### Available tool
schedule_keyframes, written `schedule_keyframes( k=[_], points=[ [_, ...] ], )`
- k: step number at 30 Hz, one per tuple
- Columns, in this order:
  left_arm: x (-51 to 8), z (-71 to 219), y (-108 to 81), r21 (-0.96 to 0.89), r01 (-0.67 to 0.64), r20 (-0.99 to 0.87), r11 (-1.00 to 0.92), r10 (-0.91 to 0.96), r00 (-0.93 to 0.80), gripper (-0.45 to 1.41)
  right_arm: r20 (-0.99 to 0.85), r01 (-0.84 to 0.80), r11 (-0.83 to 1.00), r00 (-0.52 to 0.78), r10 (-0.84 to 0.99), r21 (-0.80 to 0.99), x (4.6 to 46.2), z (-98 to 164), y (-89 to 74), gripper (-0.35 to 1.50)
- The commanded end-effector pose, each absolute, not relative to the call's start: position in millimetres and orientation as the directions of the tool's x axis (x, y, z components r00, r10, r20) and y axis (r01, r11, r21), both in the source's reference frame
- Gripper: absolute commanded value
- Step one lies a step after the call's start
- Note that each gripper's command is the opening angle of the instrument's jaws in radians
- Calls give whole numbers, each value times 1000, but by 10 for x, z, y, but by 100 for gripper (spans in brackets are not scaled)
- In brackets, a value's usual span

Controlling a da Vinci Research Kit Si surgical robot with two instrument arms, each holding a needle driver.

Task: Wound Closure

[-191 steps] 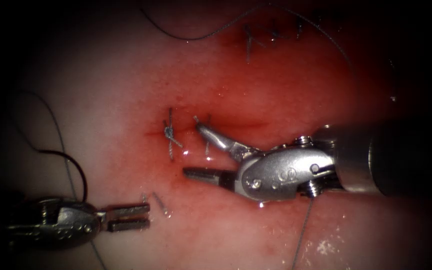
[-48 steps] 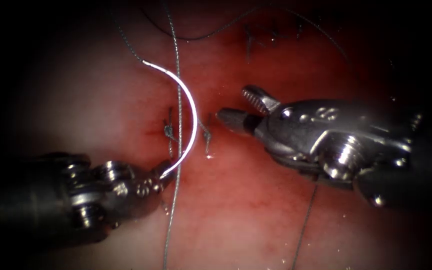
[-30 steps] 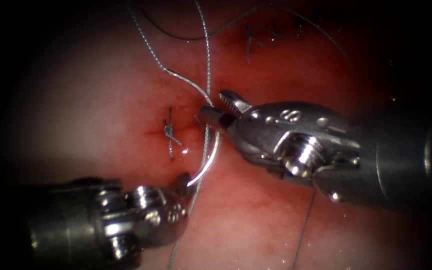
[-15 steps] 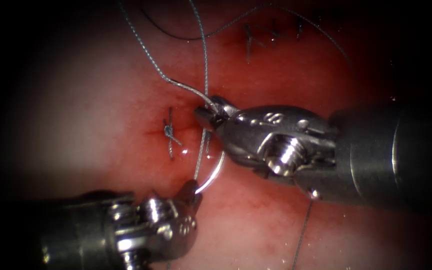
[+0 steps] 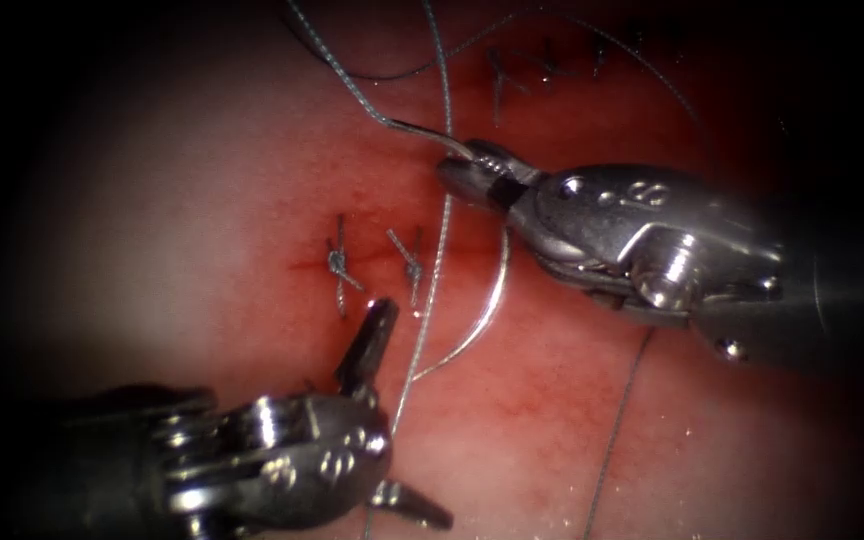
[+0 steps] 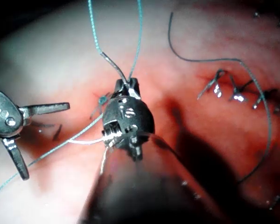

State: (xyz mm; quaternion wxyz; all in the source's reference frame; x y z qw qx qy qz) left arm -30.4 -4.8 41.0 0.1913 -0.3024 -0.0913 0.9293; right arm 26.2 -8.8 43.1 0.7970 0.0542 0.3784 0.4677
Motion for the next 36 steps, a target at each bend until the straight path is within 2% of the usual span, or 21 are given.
schedule_keyframes(
  k=[1, 7, 10, 13, 14, 20, 30, 33, 36],
  points=[
    [-310, 414, -45, -302, -289, -541, -909, 413, -733, 123, -579, -657, 592, 278, 766, 468, 260, 441, -87, -35],
    [-313, 418, -37, -435, -252, -604, -865, 488, -630, 121, -678, -466, 692, 234, 697, 551, 241, 446, -83, -35],
    [-317, 420, -35, -497, -215, -627, -841, 519, -580, 118, -723, -390, 723, 181, 667, 570, 236, 448, -81, -35],
    [-323, 421, -26, -581, -178, -649, -794, 584, -487, 106, -761, -296, 753, 117, 639, 587, 234, 450, -79, -35],
    [-326, 423, -19, -619, -175, -652, -766, 625, -429, 106, -780, -262, 764, 61, 623, 590, 233, 449, -80, -35],
    [-340, 439, 2, -709, -133, -648, -692, 714, -266, 105, -789, -253, 767, 19, 614, 590, 234, 448, -80, -35],
    [-334, 468, 22, -745, -178, -609, -643, 764, -214, 105, -799, -240, 767, -72, 597, 595, 229, 445, -77, -35],
    [-336, 471, 20, -757, -182, -594, -627, 777, -209, 98, -799, -245, 764, -101, 592, 597, 230, 442, -75, -35],
    [-341, 469, 19, -778, -131, -587, -615, 785, -199, 88, -801, -252, 762, -127, 585, 596, 234, 442, -75, -35]
  ],
)
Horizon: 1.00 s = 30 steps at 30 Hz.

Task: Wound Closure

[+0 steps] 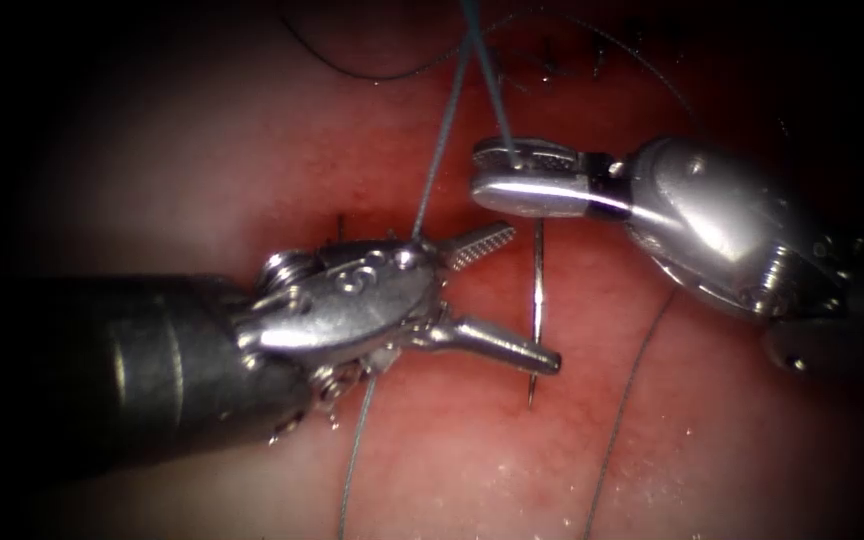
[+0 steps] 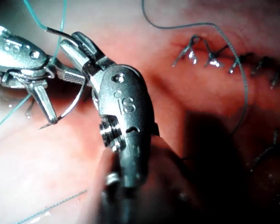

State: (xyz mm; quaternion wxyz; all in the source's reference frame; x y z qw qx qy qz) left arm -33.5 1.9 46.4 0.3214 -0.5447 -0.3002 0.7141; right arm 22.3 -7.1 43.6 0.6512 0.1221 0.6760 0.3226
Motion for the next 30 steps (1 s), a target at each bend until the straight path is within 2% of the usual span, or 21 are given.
schedule_keyframes(
  k=[1, 4, 6, 10, 14, 21, 23, 24, 25, 26, 27, 28, 29, 30],
  points=[
    [-343, 468, 18, -787, -114, -581, -606, 791, -191, 83, -802, -250, 763, -134, 583, 596, 235, 442, -75, -35],
    [-344, 463, 20, -813, -51, -569, -581, 809, -147, 59, -802, -216, 772, -159, 576, 598, 240, 444, -79, -35],
    [-341, 463, 23, -817, -18, -571, -577, 812, -123, 36, -802, -203, 776, -176, 571, 598, 240, 445, -81, -35],
    [-331, 466, 29, -817, -21, -571, -576, 814, -104, 7, -798, -178, 780, -205, 566, 599, 240, 445, -85, -35],
    [-320, 471, 32, -828, -11, -558, -561, 825, -90, -45, -796, -162, 782, -211, 568, 601, 240, 443, -89, -35],
    [-311, 469, 29, -835, -35, -545, -549, 834, -91, -45, -794, -202, 770, -212, 569, 606, 237, 441, -93, -35],
    [-309, 468, 31, -835, -48, -544, -549, 834, -89, -45, -825, -270, 780, -182, 535, 565, 238, 440, -94, -35],
    [-306, 469, 32, -833, -64, -543, -549, 835, -88, -45, -861, -288, 812, -125, 493, 507, 239, 438, -94, -35],
    [-305, 469, 33, -832, -73, -544, -550, 835, -87, -45, -869, -286, 823, -101, 484, 491, 240, 437, -93, -30],
    [-304, 470, 34, -832, -79, -544, -550, 835, -86, -45, -874, -287, 828, -84, 478, 481, 241, 436, -92, -13],
    [-303, 471, 35, -834, -87, -539, -545, 838, -85, -45, -877, -288, 830, -83, 474, 477, 242, 434, -92, -30],
    [-301, 473, 36, -831, -102, -540, -546, 838, -84, -45, -905, -310, 853, -62, 422, 419, 243, 431, -93, -32],
    [-300, 475, 37, -830, -112, -541, -547, 837, -83, -45, -911, -313, 860, -54, 408, 404, 243, 430, -92, -13],
    [-299, 476, 38, -829, -116, -541, -548, 837, -83, -45, -920, -320, 867, -40, 391, 382, 244, 429, -92, 14]
  ],
)
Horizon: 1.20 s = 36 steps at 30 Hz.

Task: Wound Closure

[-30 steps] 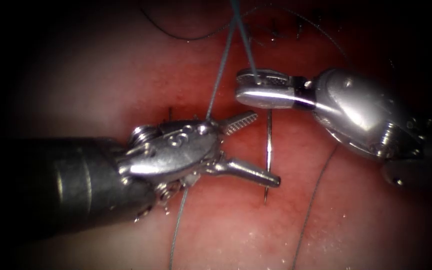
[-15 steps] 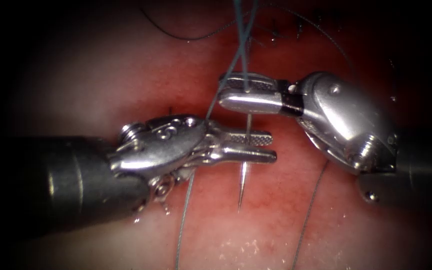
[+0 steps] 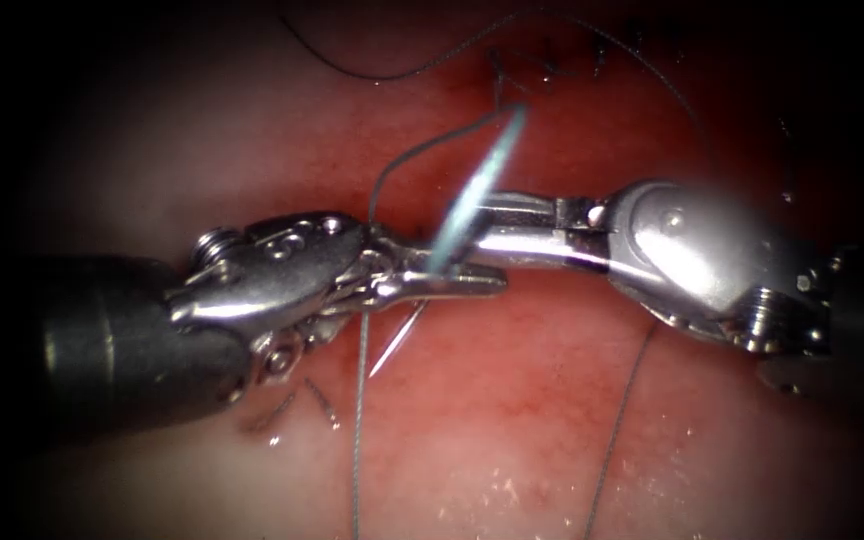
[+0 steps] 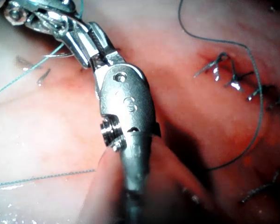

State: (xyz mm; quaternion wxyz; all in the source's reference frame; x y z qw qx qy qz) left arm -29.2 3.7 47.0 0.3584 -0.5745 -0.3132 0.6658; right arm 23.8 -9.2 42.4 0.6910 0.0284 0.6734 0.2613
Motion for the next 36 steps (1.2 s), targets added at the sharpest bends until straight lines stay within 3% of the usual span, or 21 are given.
schedule_keyframes(
  k=[1, 5, 8, 14, 17, 19, 26, 33, 36],
  points=[
    [-298, 478, 38, -831, -118, -537, -543, 840, -83, -45, -923, -323, 870, -26, 384, 372, 244, 427, -91, 34],
    [-293, 482, 41, -833, -132, -532, -538, 843, -78, -45, -938, -355, 881, 24, 345, 314, 245, 421, -88, 84],
    [-293, 483, 43, -839, -136, -525, -527, 849, -52, -45, -950, -444, 865, 87, 301, 233, 253, 414, -87, 108],
    [-287, 489, 51, -854, -167, -503, -494, 864, 17, -45, -961, -602, 788, 119, 249, 130, 278, 391, -98, 96],
    [-286, 491, 53, -855, -189, -497, -484, 867, 28, -45, -956, -620, 782, 183, 231, 70, 284, 384, -102, 66],
    [-286, 490, 52, -854, -198, -496, -482, 868, 30, -45, -949, -623, 780, 208, 239, 60, 284, 386, -102, 57],
    [-290, 488, 49, -855, -196, -495, -480, 868, 30, -45, -936, -659, 752, 253, 245, 18, 281, 397, -96, 101],
    [-291, 488, 48, -855, -195, -496, -481, 868, 30, -45, -934, -665, 747, 267, 238, 0, 289, 404, -99, 98],
    [-292, 489, 46, -854, -192, -497, -483, 867, 29, -45, -934, -665, 747, 267, 238, 0, 288, 404, -98, 81]
  ],
)
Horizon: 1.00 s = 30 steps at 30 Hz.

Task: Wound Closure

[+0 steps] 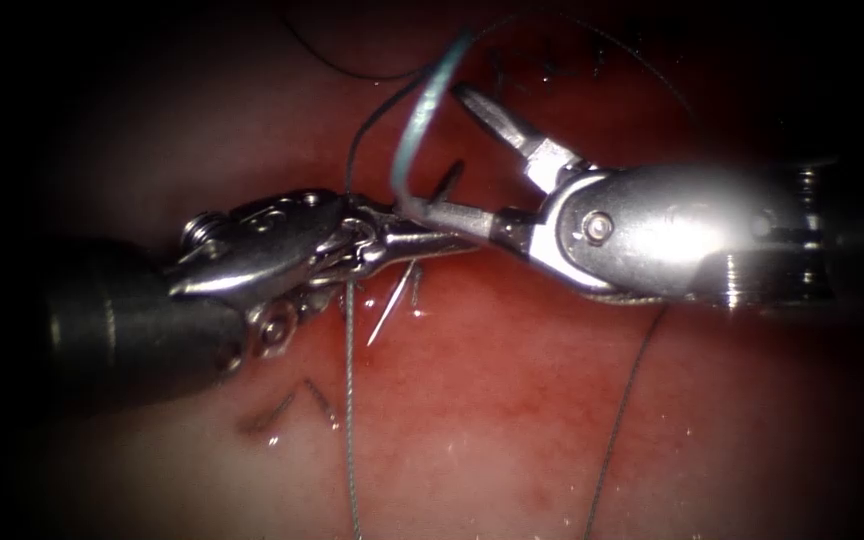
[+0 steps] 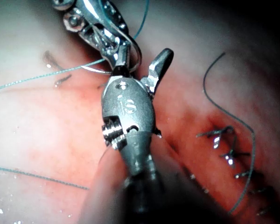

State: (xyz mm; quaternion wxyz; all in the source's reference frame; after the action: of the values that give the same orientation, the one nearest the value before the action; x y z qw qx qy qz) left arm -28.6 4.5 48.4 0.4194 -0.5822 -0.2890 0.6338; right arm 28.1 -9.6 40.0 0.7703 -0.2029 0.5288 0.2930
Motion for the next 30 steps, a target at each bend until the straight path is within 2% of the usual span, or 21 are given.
schedule_keyframes(
  k=[1, 3, 4, 6, 12, 13, 14, 15, 16, 17, 28, 30],
  points=[
    [-293, 489, 46, -854, -193, -497, -483, 867, 29, -45, -934, -665, 747, 267, 238, 1, 287, 404, -98, 76],
    [-293, 489, 46, -854, -193, -497, -483, 867, 29, -45, -934, -663, 748, 265, 239, 3, 286, 401, -98, 36],
    [-293, 489, 46, -854, -192, -497, -483, 867, 29, -45, -926, -655, 756, 285, 246, -1, 285, 401, -103, -35],
    [-292, 489, 46, -854, -192, -497, -483, 867, 29, -45, -903, -657, 754, 327, 280, -4, 286, 402, -104, -35],
    [-289, 485, 45, -856, -190, -491, -480, 871, 8, -45, -884, -648, 761, 342, 320, 25, 284, 405, -102, -35],
    [-289, 484, 46, -859, -210, -479, -467, 878, 9, -15, -880, -636, 770, 342, 330, 42, 283, 406, -101, -35],
    [-290, 484, 47, -862, -215, -473, -460, 881, 13, 31, -878, -633, 773, 346, 332, 42, 283, 407, -101, -35],
    [-291, 484, 52, -859, -237, -470, -453, 883, 17, 113, -874, -620, 782, 345, 341, 61, 280, 409, -99, -35],
    [-292, 484, 54, -858, -262, -464, -442, 885, 25, 121, -873, -616, 784, 340, 350, 75, 278, 411, -97, -35],
    [-292, 483, 56, -838, -302, -483, -454, 875, 26, 138, -869, -604, 792, 343, 356, 86, 273, 413, -94, -35],
    [-290, 495, 52, -763, -367, -557, -532, 829, -45, 140, -894, -457, 862, 262, 365, 218, 229, 448, -63, -35],
    [-292, 503, 47, -719, -399, -585, -569, 805, -95, 130, -899, -407, 883, 255, 356, 234, 225, 459, -55, -35]
  ],
)
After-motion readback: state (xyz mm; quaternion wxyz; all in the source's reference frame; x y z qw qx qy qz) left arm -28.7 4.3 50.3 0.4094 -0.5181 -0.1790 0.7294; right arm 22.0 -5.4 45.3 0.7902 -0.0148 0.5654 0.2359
